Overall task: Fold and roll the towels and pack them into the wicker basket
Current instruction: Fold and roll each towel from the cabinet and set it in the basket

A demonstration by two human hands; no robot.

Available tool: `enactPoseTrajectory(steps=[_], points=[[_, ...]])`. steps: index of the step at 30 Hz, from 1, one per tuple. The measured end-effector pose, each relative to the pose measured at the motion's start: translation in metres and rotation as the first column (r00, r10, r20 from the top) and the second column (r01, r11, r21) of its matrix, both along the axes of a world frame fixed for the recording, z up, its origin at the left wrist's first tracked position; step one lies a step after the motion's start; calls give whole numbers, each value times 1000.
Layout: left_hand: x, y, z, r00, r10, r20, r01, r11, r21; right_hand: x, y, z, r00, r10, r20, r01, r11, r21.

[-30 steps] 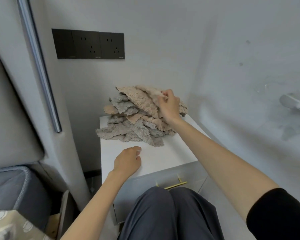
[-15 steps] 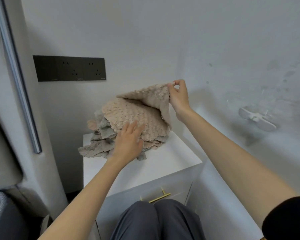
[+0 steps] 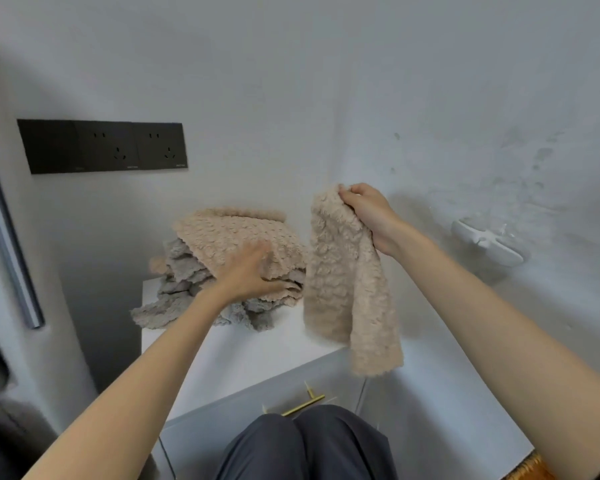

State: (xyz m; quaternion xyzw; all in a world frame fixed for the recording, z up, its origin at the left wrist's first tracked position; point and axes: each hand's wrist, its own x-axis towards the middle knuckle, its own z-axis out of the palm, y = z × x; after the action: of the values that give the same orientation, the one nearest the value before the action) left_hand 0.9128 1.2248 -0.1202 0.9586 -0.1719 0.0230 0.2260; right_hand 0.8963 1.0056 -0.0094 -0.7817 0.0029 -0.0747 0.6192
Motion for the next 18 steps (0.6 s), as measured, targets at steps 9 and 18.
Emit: enactPoseTrajectory(steps=[9, 18], points=[[-50, -18, 18, 746, -570, -344, 191, 678, -710, -23, -13, -8, 848, 488, -208, -439, 866, 241], [-61, 16, 13, 729, -519, -446, 87, 717, -692, -30, -38, -21, 918, 316, -239, -273, 942, 196]])
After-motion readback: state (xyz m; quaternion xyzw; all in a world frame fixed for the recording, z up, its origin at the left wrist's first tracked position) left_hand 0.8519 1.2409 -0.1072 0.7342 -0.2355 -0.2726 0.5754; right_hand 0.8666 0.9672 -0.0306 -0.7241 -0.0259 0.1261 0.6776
